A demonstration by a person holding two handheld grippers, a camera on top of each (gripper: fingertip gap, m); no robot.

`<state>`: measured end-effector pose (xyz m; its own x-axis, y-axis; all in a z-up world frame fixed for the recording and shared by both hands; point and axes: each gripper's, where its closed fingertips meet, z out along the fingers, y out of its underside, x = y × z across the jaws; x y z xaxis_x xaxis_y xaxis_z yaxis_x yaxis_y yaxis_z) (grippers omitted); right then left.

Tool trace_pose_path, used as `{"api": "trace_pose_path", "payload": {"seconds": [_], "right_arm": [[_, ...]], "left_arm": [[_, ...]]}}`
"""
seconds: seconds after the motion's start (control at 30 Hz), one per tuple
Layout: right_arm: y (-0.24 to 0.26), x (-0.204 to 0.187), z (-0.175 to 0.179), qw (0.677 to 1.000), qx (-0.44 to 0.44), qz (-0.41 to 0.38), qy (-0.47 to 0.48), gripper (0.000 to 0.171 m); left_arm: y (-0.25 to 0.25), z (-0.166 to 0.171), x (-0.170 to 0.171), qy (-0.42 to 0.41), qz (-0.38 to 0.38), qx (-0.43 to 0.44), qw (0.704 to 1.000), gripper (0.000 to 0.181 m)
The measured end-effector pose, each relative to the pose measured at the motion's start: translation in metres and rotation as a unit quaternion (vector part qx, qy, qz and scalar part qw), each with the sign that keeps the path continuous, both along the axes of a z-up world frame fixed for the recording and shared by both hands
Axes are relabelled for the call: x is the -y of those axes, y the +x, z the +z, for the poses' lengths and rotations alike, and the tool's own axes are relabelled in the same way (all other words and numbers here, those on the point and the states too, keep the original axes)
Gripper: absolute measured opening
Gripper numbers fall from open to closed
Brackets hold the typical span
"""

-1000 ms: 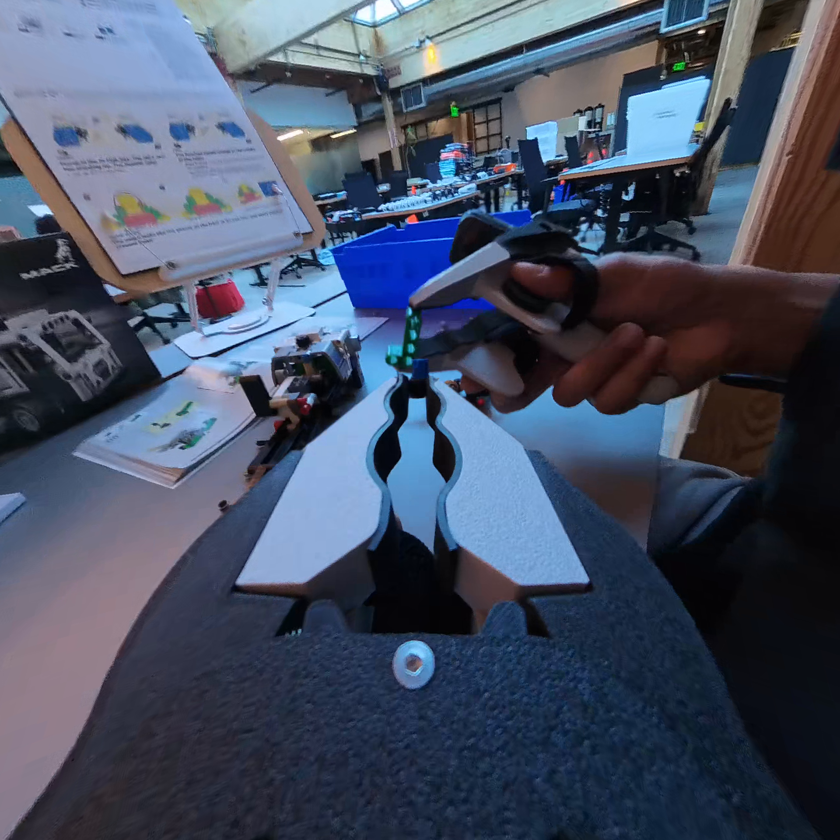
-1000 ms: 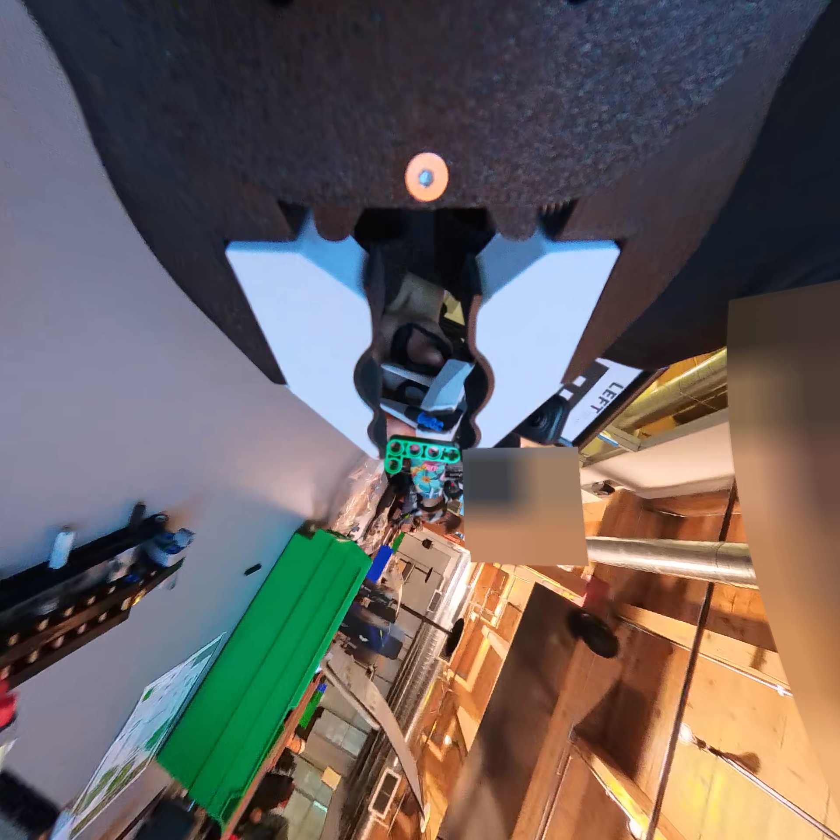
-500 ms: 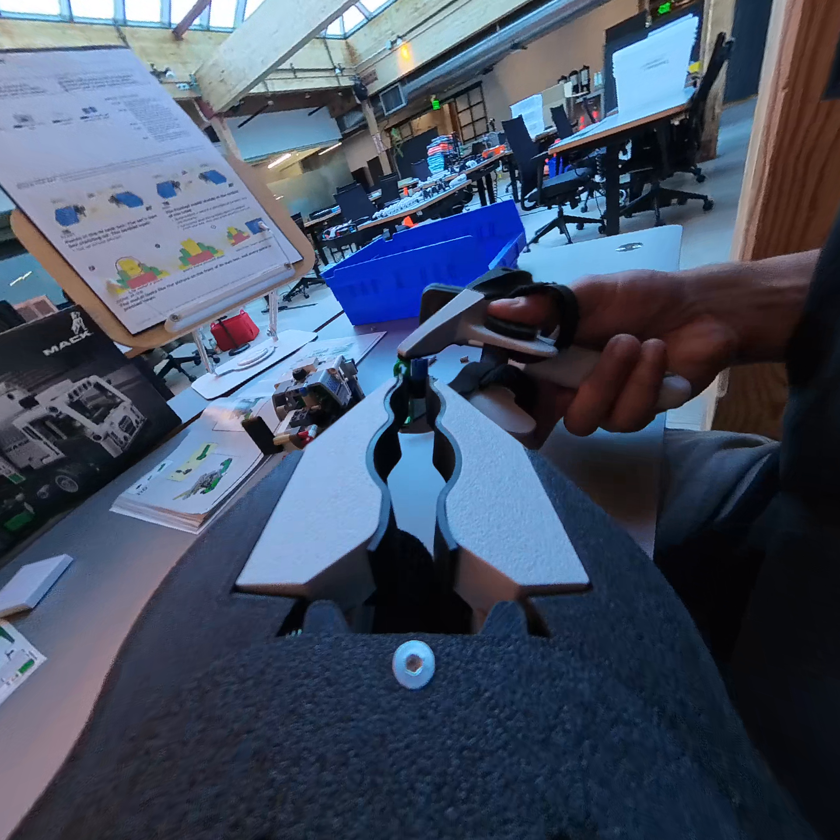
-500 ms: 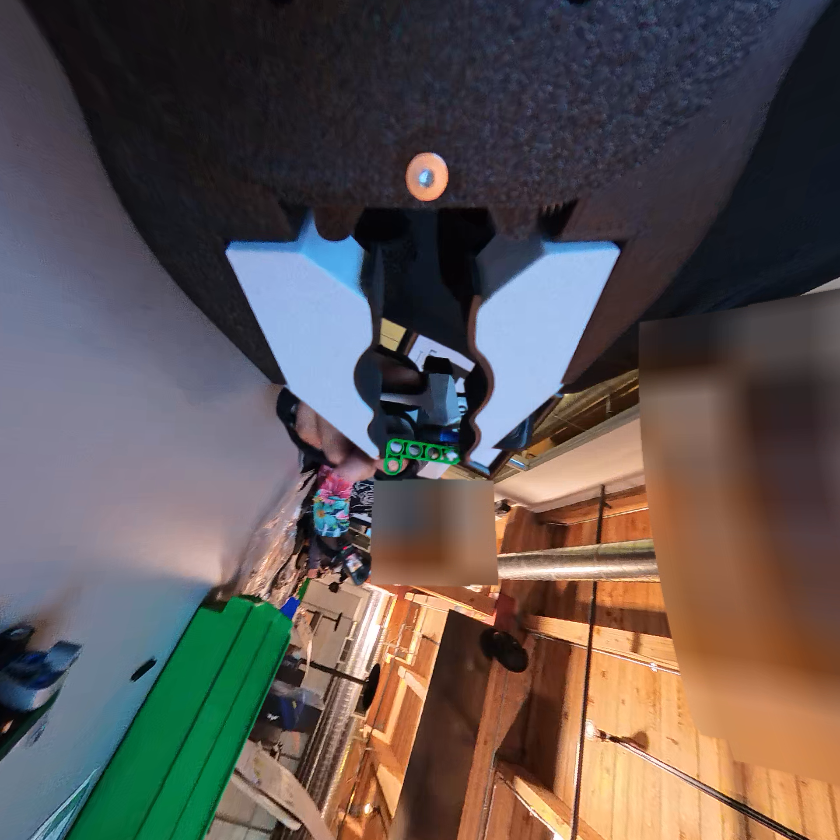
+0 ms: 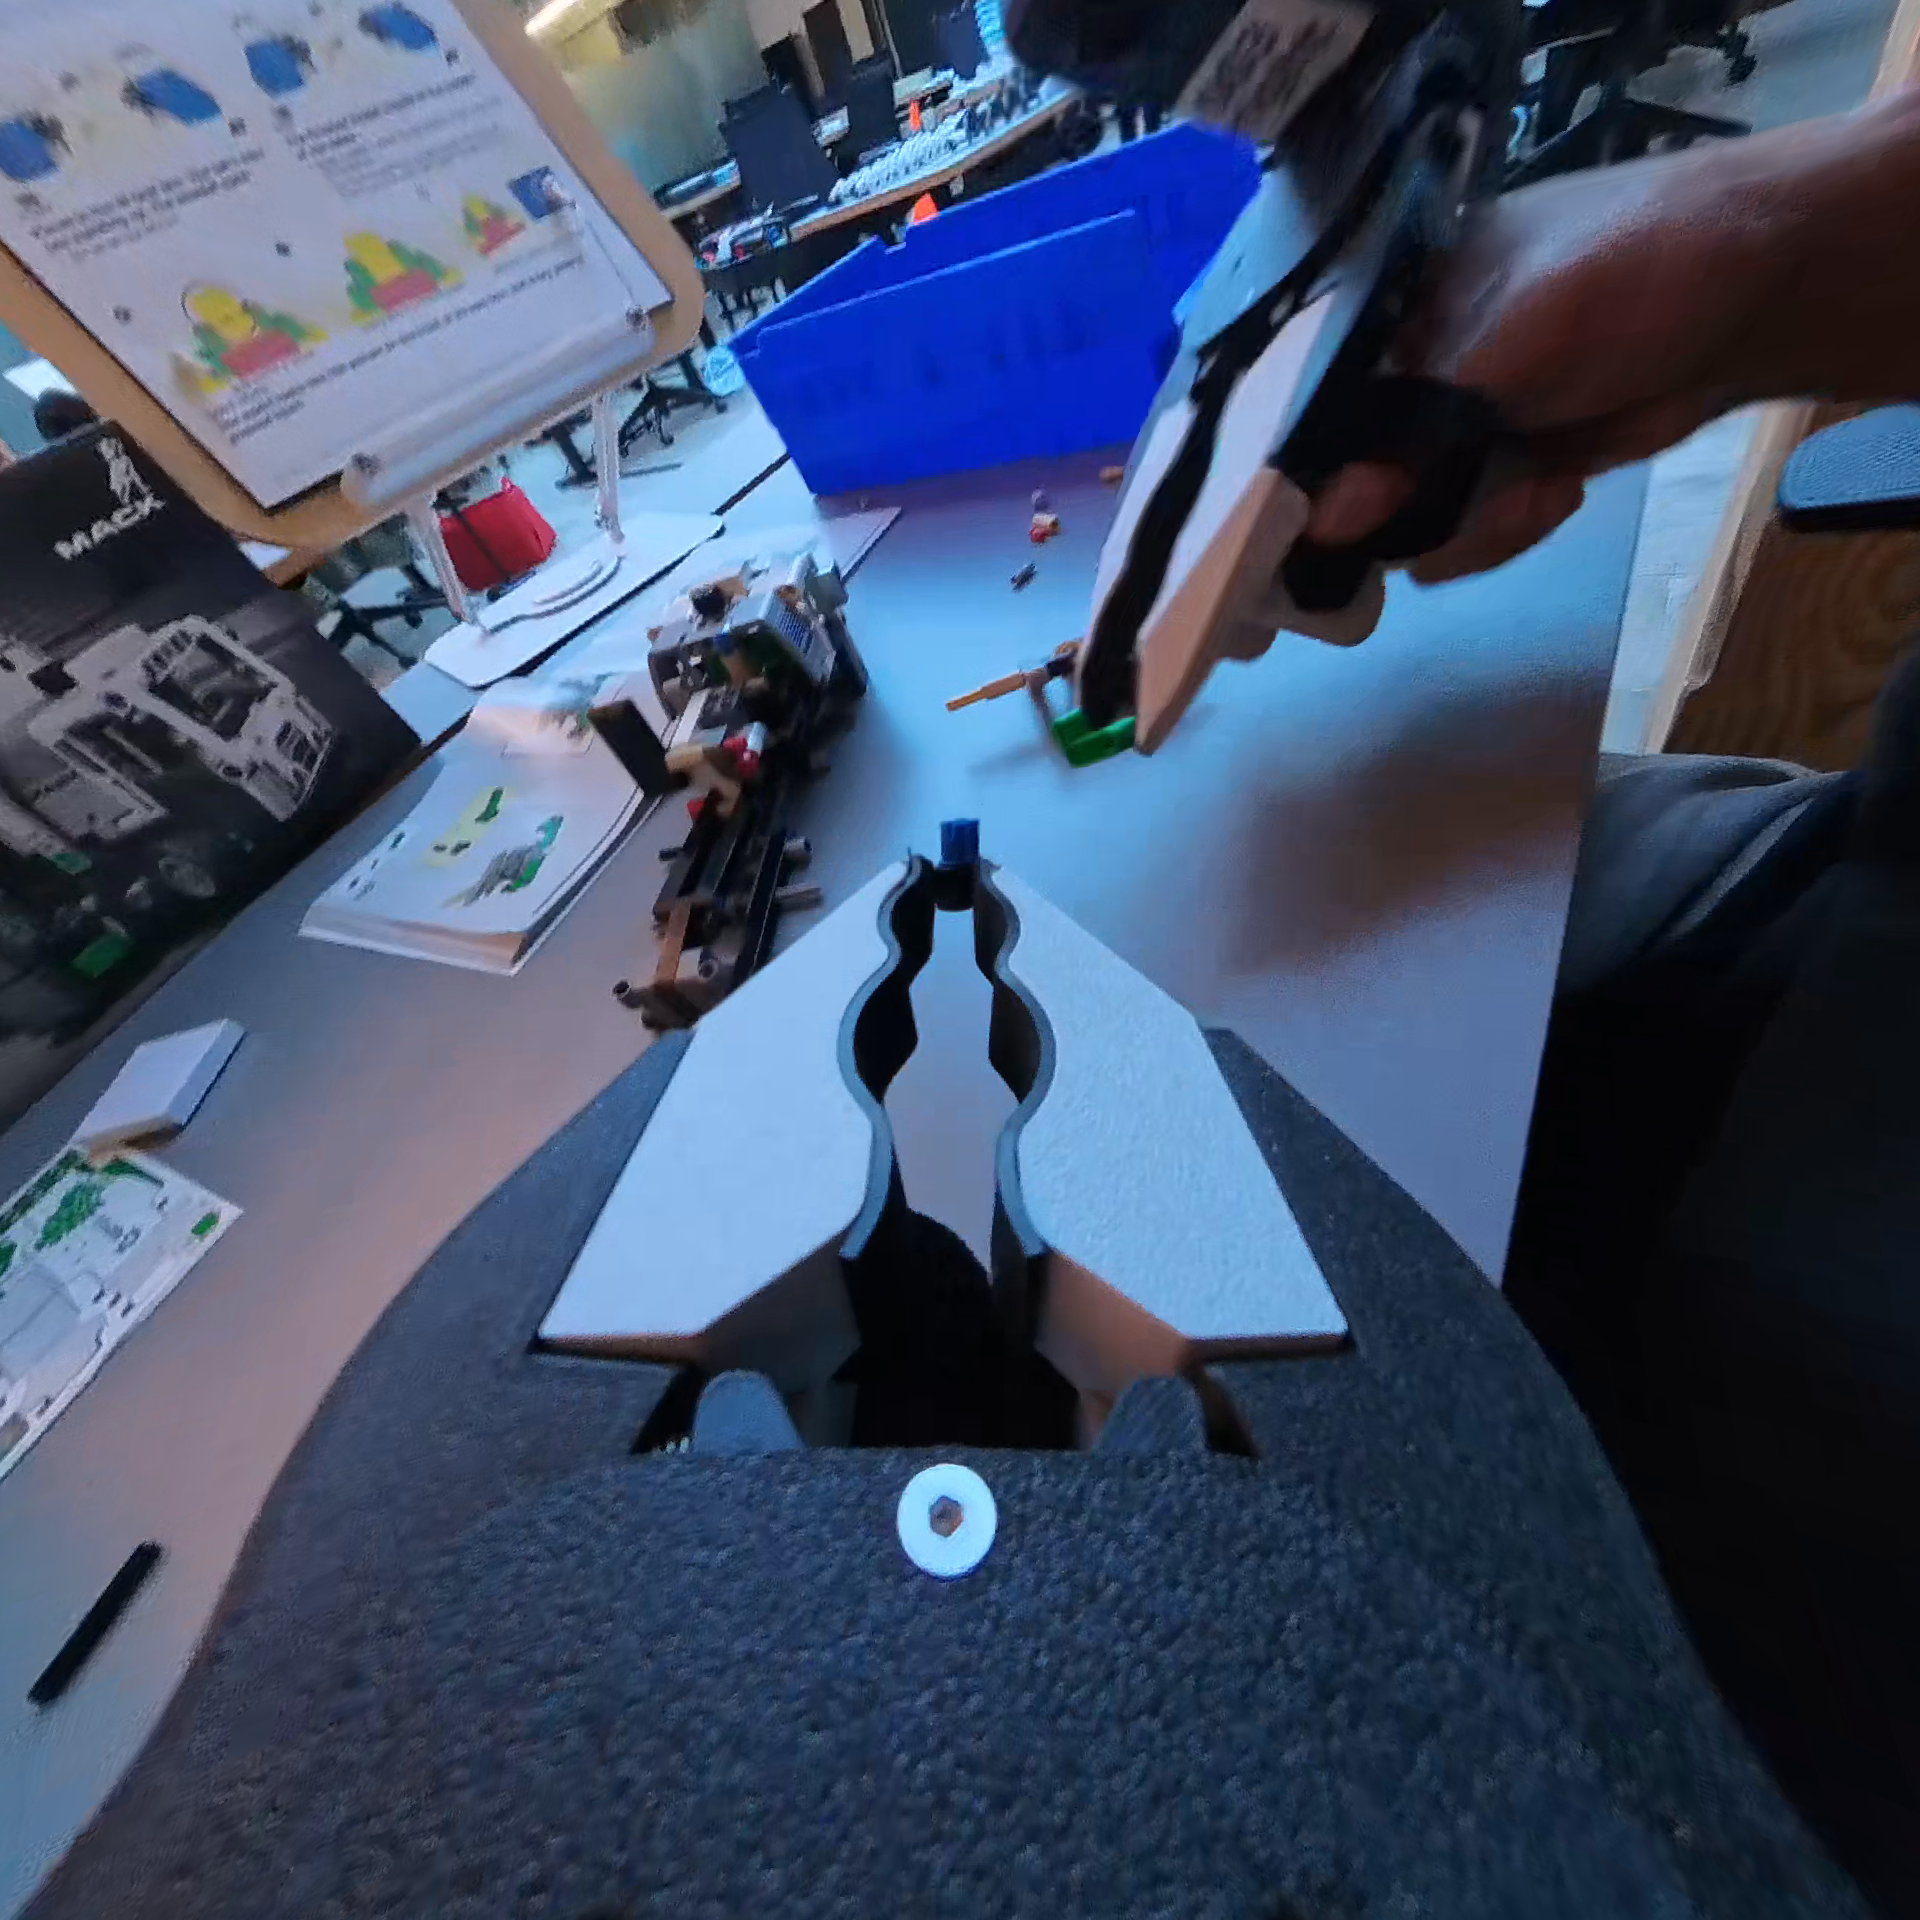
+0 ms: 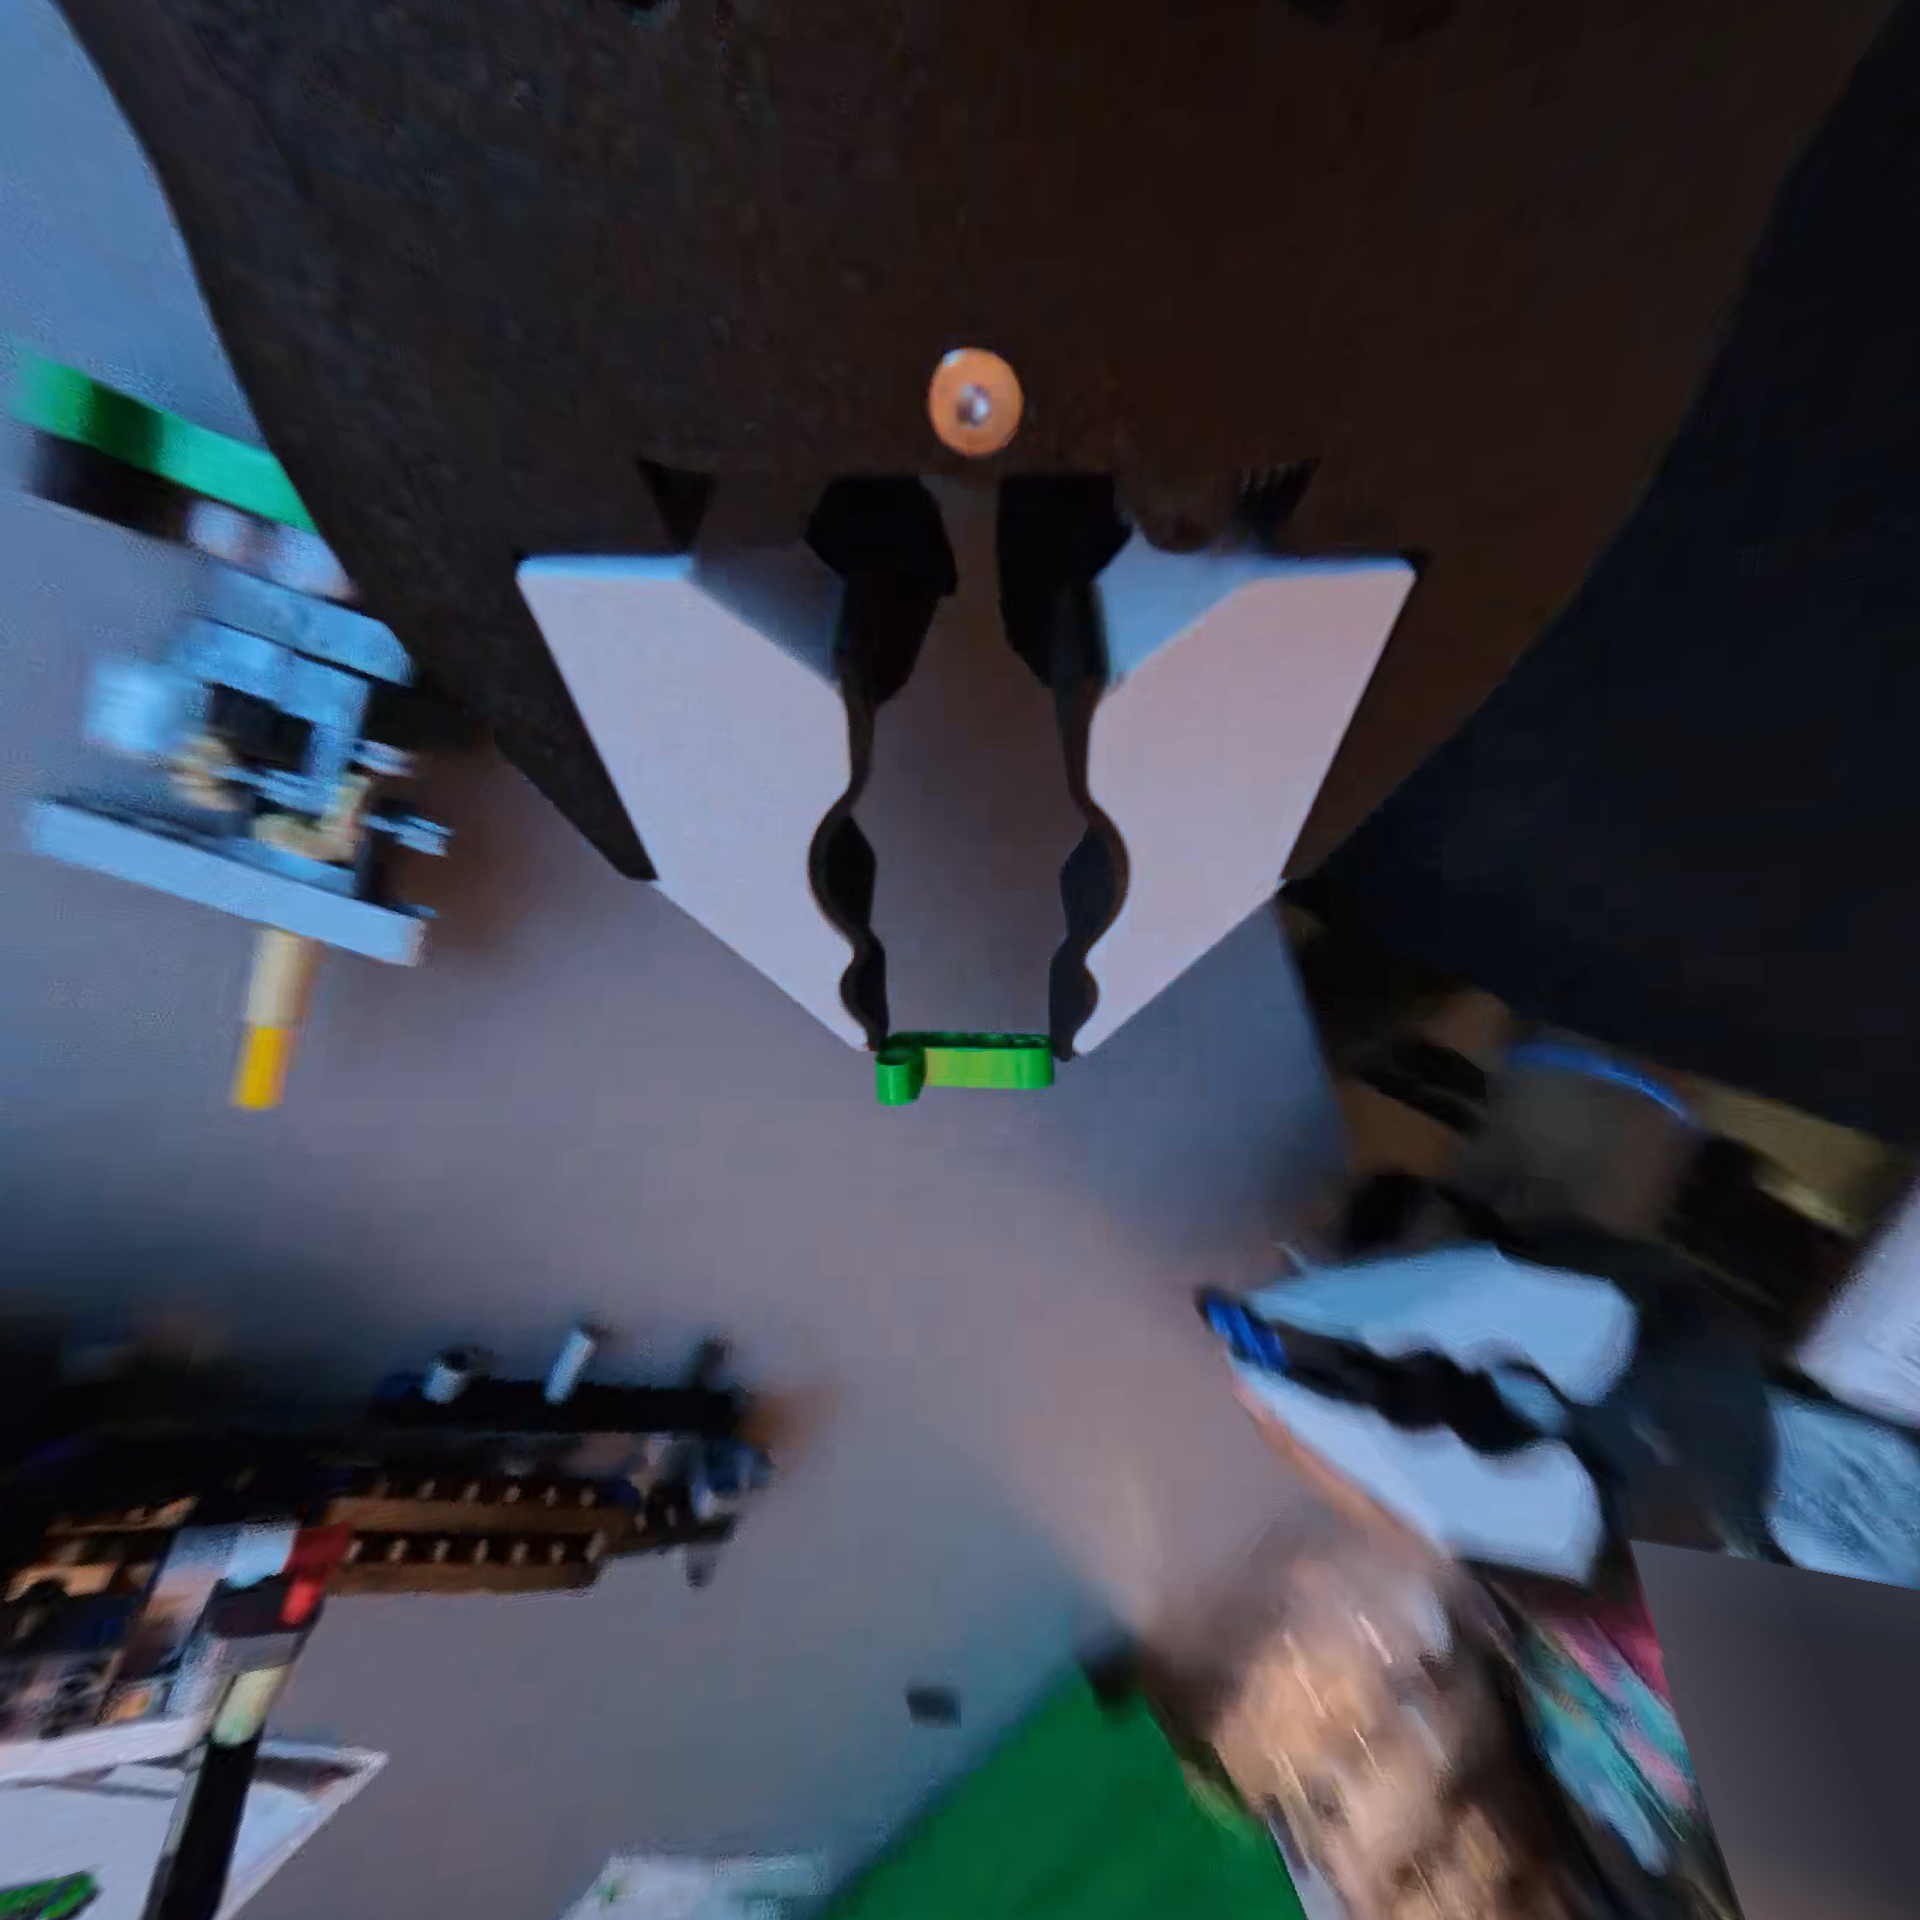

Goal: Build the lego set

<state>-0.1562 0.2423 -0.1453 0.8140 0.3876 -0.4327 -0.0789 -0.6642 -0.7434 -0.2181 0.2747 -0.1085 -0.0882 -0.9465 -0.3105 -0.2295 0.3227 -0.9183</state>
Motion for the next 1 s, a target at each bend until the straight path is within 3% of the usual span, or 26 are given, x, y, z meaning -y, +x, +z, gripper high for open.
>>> {"api": "trace_pose_path", "payload": {"seconds": [0.07, 0.13, 0.7, 0.9, 1.0], "right_arm": [[0.013, 0.005, -0.018, 0.991, 0.125, 0.022, -0.03, 0.031], [0.016, 0.004, -0.023, 0.984, 0.172, 0.035, -0.033, 0.031], [0.022, 0.024, -0.043, 0.971, 0.226, 0.079, -0.021, 0.034], [0.031, 0.029, -0.037, 0.97, 0.241, 0.037, -0.016, 0.036], [0.021, 0.031, -0.027, 0.985, 0.168, -0.03, -0.025, 0.033]], "left_arm": [[-0.001, -0.006, -0.006, -0.004, 0.011, -0.006, 1.0, 0.005], [0.001, -0.009, -0.007, -0.003, 0.014, -0.012, 1.0, 0.005], [0.006, -0.015, -0.002, 0.003, 0.012, -0.018, 1.0, 0.005], [0.006, -0.016, 0.001, 0.006, 0.011, -0.019, 1.0, 0.005], [0.006, -0.014, 0.002, 0.002, 0.009, -0.016, 1.0, 0.005]]}}
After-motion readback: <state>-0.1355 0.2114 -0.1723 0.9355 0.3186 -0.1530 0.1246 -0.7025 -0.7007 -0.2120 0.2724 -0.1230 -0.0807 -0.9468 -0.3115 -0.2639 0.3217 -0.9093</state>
